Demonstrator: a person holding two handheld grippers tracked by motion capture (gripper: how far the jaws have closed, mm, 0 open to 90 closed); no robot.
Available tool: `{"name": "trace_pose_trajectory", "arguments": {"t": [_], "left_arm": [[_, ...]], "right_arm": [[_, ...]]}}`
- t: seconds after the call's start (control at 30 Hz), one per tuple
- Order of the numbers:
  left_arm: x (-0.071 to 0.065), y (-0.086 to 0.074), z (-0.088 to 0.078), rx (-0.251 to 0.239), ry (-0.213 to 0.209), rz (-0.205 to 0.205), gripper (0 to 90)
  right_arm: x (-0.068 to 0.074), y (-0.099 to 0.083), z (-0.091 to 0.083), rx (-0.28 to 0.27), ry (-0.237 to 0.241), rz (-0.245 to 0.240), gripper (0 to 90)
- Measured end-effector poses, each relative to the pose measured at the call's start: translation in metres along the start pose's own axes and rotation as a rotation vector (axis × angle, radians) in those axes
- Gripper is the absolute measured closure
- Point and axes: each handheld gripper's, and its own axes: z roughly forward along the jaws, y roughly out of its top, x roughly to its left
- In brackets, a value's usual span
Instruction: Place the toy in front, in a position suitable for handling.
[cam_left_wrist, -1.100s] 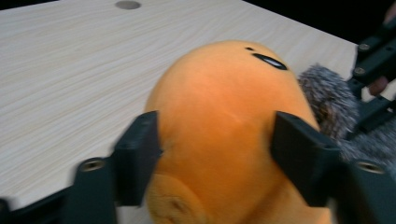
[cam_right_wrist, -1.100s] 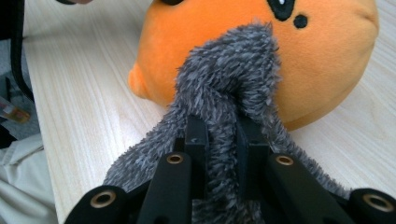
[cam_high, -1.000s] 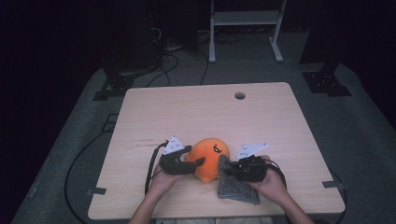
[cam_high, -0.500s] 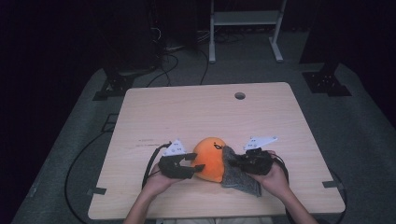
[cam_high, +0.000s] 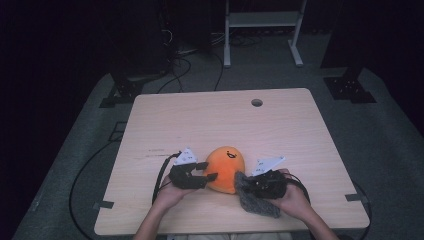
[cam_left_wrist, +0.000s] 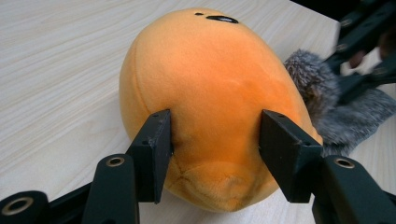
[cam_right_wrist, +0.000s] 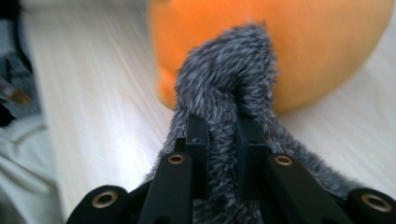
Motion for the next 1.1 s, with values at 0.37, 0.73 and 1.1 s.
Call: {"name": "trace_pose_trajectory", "arguments": {"t": [0.37,0.73,1.1], "left_arm": [[0.002,-0.001,0.0,-0.011,0.013,-0.011,43.8],[-0.002,-0.001,0.003,-0.007,0.007,0.015,43.7],[-0.005,-0.002,0.003,-0.003,0.01,0.05,44.0]], "right_arm": [[0.01,0.004,0.009,0.017,0.043,-0.06,77.2],[0.005,0.011,0.004,-0.091,0.052,-0.012,76.8],[-0.008,0.013,-0.009,-0.171,0.019,0.059,76.8]]}}
